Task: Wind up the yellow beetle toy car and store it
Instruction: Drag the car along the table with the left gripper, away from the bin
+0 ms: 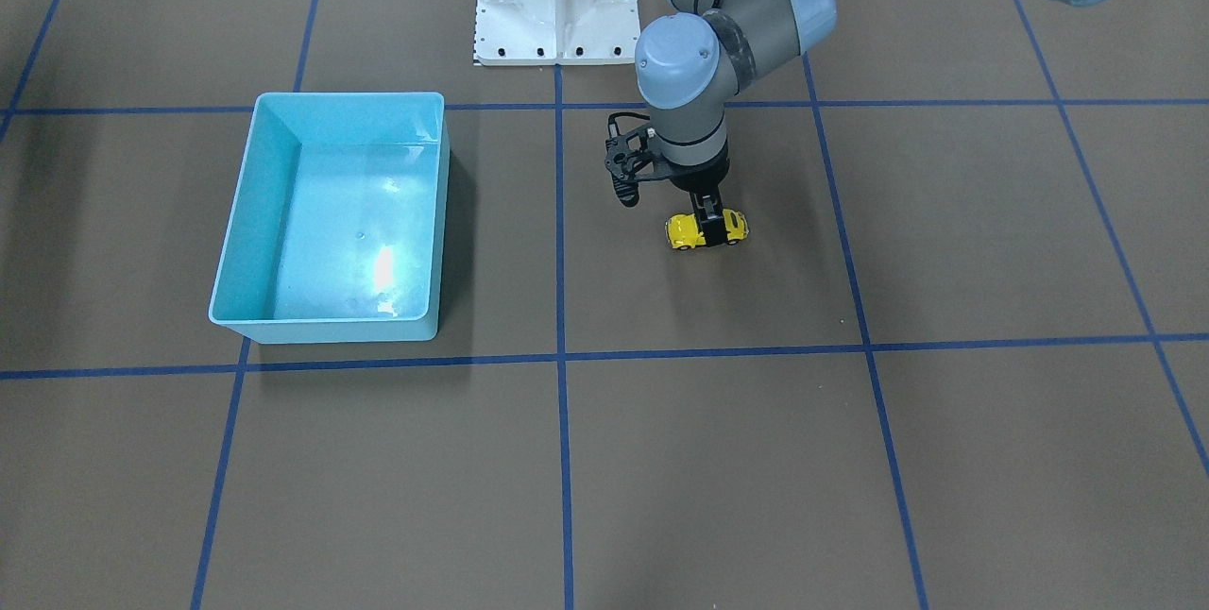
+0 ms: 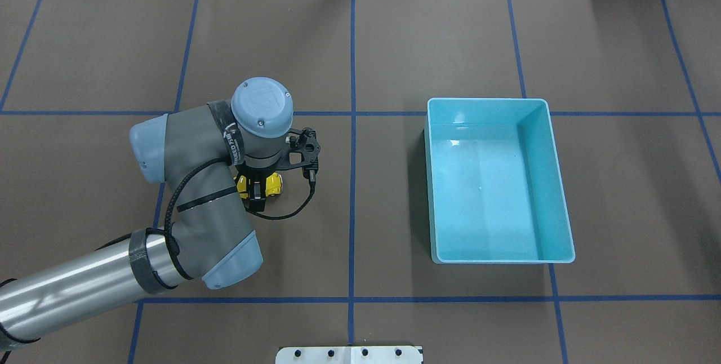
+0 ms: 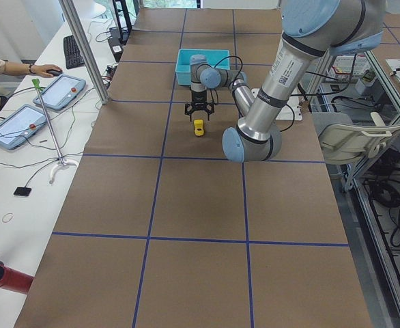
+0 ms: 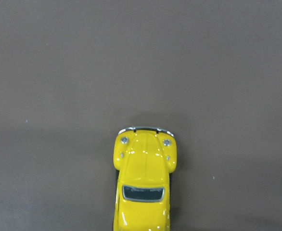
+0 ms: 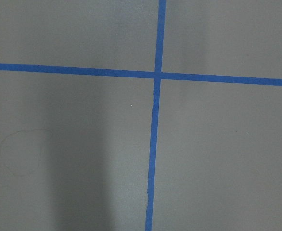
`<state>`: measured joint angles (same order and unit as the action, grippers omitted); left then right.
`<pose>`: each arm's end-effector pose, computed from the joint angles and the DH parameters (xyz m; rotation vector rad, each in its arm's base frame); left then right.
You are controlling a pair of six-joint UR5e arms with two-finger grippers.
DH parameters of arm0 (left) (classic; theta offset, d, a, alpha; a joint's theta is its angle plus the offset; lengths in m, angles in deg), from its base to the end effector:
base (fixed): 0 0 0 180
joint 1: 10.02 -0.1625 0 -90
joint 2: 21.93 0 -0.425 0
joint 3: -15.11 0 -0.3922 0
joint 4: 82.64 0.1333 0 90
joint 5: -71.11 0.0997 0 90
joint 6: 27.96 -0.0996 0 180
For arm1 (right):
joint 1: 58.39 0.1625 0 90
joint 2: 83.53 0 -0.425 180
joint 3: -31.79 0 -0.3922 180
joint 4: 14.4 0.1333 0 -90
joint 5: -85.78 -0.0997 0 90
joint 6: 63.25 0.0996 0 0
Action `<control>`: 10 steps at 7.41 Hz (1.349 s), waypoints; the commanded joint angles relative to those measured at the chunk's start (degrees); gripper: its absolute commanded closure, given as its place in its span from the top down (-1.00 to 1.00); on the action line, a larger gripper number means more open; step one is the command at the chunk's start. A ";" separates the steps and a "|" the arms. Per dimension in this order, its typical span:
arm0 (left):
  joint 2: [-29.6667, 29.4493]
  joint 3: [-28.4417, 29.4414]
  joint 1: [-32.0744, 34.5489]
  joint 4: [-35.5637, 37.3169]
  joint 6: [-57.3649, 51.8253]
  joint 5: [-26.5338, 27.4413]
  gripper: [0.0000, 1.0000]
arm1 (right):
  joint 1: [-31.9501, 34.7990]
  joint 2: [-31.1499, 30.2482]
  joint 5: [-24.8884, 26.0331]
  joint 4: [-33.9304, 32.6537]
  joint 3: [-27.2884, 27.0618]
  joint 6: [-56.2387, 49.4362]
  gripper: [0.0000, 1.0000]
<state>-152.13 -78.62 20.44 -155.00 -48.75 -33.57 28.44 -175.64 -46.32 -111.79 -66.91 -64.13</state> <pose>0.5390 -0.4423 0.2572 0.3792 0.4249 1.4264 0.0403 -0.4756 0.6175 -0.0280 -0.7345 -0.0623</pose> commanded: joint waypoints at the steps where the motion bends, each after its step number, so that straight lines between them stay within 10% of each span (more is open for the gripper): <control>1: -3.56 4.50 -0.05 0.20 -0.30 0.62 1.00 | 0.00 0.00 0.00 0.00 0.00 0.00 1.00; 10: -5.60 9.79 -1.90 1.61 -0.13 2.36 0.97 | 0.00 1.74 0.00 0.00 1.67 0.00 1.00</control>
<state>-157.70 -69.02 18.58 -153.17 -48.78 -32.22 28.44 -175.03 -46.32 -111.79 -66.02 -64.07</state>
